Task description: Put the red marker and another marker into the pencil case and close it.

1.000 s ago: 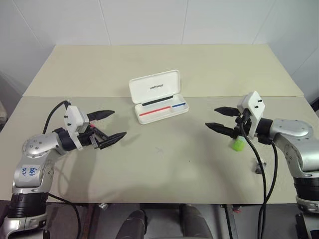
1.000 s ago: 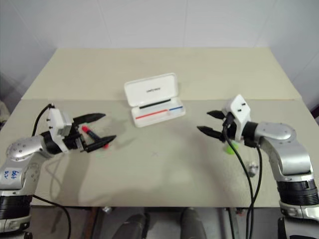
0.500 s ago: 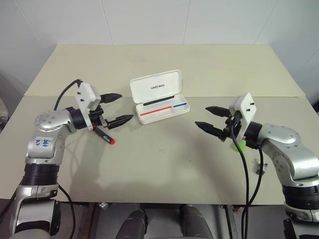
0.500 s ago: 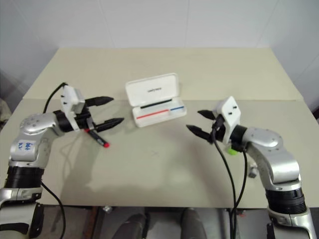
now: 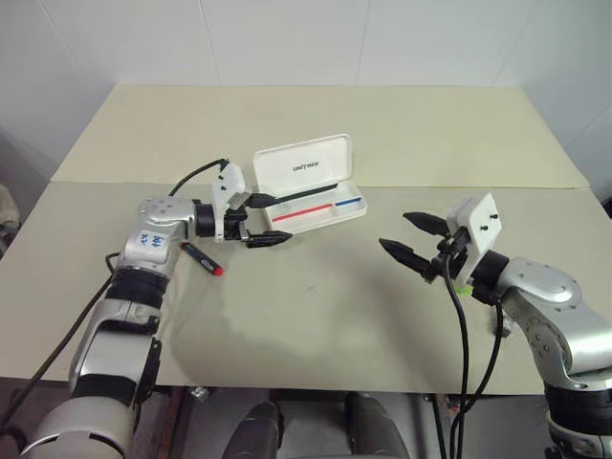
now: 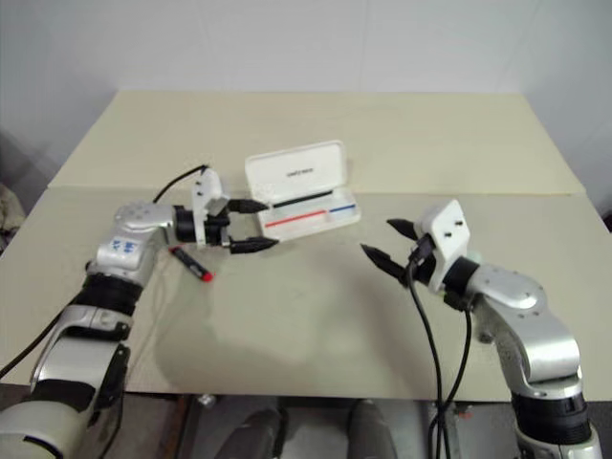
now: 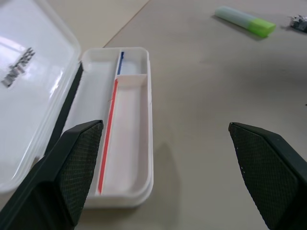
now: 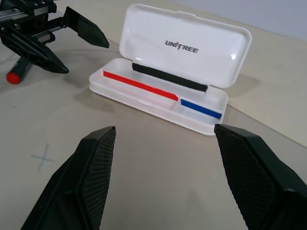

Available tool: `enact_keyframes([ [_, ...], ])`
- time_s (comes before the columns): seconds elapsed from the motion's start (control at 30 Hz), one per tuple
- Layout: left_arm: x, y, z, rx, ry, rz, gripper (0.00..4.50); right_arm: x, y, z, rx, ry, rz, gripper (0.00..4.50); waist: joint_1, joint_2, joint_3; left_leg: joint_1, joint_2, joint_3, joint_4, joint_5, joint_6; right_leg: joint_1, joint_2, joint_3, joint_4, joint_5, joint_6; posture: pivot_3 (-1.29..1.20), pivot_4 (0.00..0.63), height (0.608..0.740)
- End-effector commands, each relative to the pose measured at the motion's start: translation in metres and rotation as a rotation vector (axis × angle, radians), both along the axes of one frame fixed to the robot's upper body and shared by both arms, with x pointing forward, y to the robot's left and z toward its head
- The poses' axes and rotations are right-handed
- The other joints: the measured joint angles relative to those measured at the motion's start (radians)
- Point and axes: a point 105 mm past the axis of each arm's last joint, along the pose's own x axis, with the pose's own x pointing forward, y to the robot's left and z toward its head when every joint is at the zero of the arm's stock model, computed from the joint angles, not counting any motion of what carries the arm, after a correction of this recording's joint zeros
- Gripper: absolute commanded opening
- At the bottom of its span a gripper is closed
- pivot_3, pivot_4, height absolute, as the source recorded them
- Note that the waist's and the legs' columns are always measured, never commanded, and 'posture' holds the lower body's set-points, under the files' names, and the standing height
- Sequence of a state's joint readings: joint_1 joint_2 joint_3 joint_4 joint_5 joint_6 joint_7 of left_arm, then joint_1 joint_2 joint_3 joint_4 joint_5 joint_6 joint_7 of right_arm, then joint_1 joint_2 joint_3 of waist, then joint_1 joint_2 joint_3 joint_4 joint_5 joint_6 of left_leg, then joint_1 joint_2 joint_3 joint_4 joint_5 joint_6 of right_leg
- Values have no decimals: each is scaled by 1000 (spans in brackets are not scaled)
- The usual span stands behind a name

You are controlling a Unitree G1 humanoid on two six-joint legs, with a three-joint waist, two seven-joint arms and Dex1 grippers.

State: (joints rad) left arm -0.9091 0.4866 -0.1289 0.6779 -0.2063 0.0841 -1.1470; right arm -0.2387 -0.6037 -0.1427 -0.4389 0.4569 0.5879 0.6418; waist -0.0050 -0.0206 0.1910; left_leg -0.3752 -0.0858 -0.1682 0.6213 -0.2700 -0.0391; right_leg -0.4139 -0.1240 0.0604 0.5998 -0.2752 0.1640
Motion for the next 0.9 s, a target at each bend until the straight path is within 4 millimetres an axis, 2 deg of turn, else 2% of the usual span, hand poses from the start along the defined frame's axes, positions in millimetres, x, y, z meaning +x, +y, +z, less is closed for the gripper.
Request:
enact_keyframes([
  [0.03,3,-1,0,44,-22,-35,4500,-7,3,16,22,-70,1,3484,1,0,0,0,0,0,0,0,0,0,0,0,0,0,0,0,150,740],
  [0.5,10,-8,-22,186,49,-85,4500,-15,0,6,41,-49,-56,3484,2,-1,1,-1,-1,0,5,-1,1,0,1,0,3,0,1,0,150,740],
  [0.7,16,-8,-34,328,70,-52,4500,-14,0,7,43,-51,-55,3484,2,-2,1,-1,-1,0,8,-1,1,2,1,0,4,1,2,0,150,740],
  [0.8,20,-9,-34,364,54,-42,3912,-15,0,9,46,-59,-38,3528,1,-2,1,-1,-1,0,8,-1,1,2,1,0,4,1,2,0,150,740],
  [0.9,23,-11,-34,391,44,-24,2927,-22,1,11,57,-64,8,3528,1,-2,1,-1,-1,0,7,-1,1,1,1,0,4,1,2,0,150,740],
])
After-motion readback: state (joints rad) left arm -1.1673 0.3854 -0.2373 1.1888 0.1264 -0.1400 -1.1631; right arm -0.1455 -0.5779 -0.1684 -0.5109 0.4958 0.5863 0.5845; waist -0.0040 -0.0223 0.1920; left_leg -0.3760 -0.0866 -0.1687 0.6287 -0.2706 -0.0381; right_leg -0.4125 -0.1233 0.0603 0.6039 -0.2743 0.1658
